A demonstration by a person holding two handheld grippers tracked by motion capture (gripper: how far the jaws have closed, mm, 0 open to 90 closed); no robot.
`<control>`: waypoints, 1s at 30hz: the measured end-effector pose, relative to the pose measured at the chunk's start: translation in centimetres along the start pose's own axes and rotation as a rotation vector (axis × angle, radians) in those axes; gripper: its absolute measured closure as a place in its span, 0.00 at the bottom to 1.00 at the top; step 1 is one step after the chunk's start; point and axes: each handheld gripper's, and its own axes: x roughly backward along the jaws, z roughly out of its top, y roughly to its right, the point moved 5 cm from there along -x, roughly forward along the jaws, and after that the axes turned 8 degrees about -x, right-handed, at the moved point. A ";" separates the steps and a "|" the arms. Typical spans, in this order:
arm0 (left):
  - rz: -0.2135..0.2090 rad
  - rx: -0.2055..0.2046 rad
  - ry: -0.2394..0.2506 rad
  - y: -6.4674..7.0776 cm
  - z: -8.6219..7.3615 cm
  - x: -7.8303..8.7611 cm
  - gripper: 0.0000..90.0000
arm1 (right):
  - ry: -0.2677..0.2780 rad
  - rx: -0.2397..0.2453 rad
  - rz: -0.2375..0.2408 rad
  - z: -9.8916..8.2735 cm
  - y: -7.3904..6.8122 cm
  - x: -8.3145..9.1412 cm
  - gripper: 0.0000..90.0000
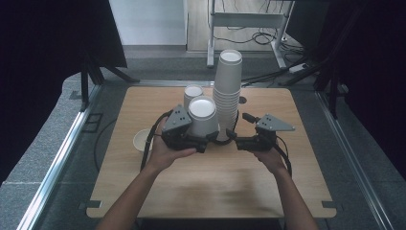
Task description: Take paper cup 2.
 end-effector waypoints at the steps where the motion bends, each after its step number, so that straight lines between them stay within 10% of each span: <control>1: 0.005 -0.003 -0.007 0.3 -0.4 0.0 0.13 | 0.001 -0.002 0.001 -0.2 -0.1 0.1 0.13; 30: 0.002 0.023 -0.119 3.3 -8.9 0.4 0.13 | -0.048 0.006 0.040 -5.6 -3.9 1.3 0.15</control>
